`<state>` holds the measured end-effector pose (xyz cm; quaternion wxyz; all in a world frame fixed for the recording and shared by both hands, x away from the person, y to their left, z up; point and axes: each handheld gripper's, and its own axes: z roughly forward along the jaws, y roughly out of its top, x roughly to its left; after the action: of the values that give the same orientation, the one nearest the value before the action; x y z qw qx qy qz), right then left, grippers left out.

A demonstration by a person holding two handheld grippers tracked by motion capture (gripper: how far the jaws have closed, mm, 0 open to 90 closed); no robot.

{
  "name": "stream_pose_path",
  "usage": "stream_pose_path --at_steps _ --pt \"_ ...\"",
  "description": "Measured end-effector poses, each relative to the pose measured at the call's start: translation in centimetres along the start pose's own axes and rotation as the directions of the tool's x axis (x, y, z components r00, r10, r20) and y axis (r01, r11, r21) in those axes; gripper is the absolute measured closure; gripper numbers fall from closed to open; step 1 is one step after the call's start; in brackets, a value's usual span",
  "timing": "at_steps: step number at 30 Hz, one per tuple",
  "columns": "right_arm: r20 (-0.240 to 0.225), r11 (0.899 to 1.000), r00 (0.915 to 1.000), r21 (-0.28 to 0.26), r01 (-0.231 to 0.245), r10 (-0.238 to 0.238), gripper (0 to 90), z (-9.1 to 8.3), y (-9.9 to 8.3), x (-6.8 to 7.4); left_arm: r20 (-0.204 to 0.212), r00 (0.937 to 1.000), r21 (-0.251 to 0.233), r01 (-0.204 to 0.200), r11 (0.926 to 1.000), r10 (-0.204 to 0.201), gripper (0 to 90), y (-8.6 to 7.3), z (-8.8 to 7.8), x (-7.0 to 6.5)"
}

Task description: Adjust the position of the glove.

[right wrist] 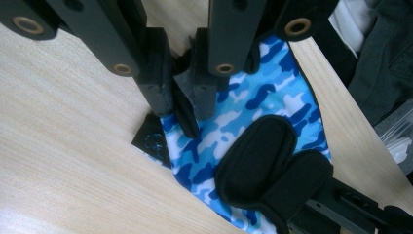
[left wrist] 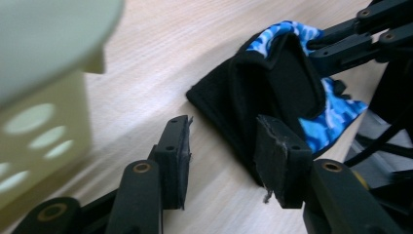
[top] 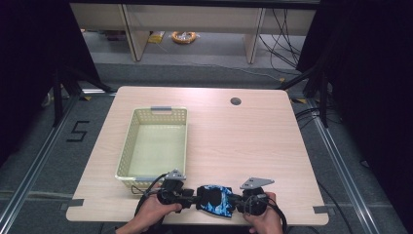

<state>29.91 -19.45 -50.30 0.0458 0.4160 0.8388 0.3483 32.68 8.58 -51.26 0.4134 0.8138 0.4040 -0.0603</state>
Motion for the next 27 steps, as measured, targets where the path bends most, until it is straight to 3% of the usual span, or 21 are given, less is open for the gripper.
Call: stream_pose_path --at_steps 3,4,6,8,15,16,18,19,20,21,22,23,27 --pt "-0.003 1.0 1.0 -0.022 0.0 0.0 81.0 0.2 0.0 0.0 0.004 0.9999 0.009 0.014 0.9999 -0.014 57.9 0.1 0.3 -0.3" --pt "-0.002 1.0 1.0 -0.023 0.001 -0.002 81.0 0.2 0.0 0.0 0.022 0.9997 0.012 0.01 0.9999 -0.01 58.7 0.2 0.4 -0.3" --pt "-0.004 1.0 1.0 -0.023 0.004 -0.004 81.1 0.2 0.0 0.0 0.051 0.9978 0.011 0.042 0.9991 -0.042 61.7 0.1 0.7 -0.3" --pt "-0.004 1.0 1.0 -0.022 0.005 -0.005 81.1 0.2 0.0 0.0 0.045 0.9977 0.007 0.052 0.9986 -0.052 65.7 0.2 0.9 -0.4" --pt "-0.002 1.0 1.0 -0.024 0.005 -0.005 81.6 0.2 0.0 0.0 0.057 0.9978 -0.039 0.036 0.9986 -0.034 77.0 0.0 0.7 -0.3" --pt "-0.006 0.999 1.0 -0.033 0.002 -0.002 81.8 0.2 -0.1 0.1 0.034 0.9992 -0.039 0.023 0.999 -0.022 79.0 0.1 0.6 -0.4" --pt "-0.004 0.999 1.0 -0.051 0.006 -0.006 82.1 0.3 -0.1 0.2 0.054 0.9985 -0.047 0.001 0.9989 0.001 80.3 0.1 0.5 -0.6" --pt "0.002 1.0 0.9999 -0.023 0.014 -0.014 82.2 0.1 0.0 0.2 0.044 0.9989 -0.05 -0.015 0.9986 0.017 80.8 0.1 0.3 -0.8" --pt "-0.004 0.999 1.0 -0.046 0.006 -0.006 82.3 0.2 -0.1 0.3 0.035 0.9992 -0.047 -0.015 0.9988 0.017 81.2 0.1 0.2 -0.9" --pt "-0.005 0.999 1.0 -0.046 0.006 -0.006 82.4 0.2 -0.1 0.2 0.059 0.9981 -0.054 -0.015 0.9984 0.019 81.3 0.2 0.2 -0.8" --pt "-0.006 0.999 1.0 -0.042 0.007 -0.007 82.3 0.1 -0.1 0.2 0.038 0.9992 -0.06 -0.01 0.9981 0.013 81.5 0.2 0.1 -0.9" --pt "-0.016 0.999 0.9999 -0.039 0.005 -0.005 82.3 0.0 0.0 0.2 0.059 0.9981 -0.058 -0.015 0.9982 0.018 81.7 0.2 0.0 -0.8" --pt "-0.022 0.998 0.9997 -0.07 0.005 -0.006 82.3 -0.3 0.1 0.3 0.062 0.9979 -0.07 -0.013 0.9974 0.018 81.6 0.2 -0.5 -0.7"
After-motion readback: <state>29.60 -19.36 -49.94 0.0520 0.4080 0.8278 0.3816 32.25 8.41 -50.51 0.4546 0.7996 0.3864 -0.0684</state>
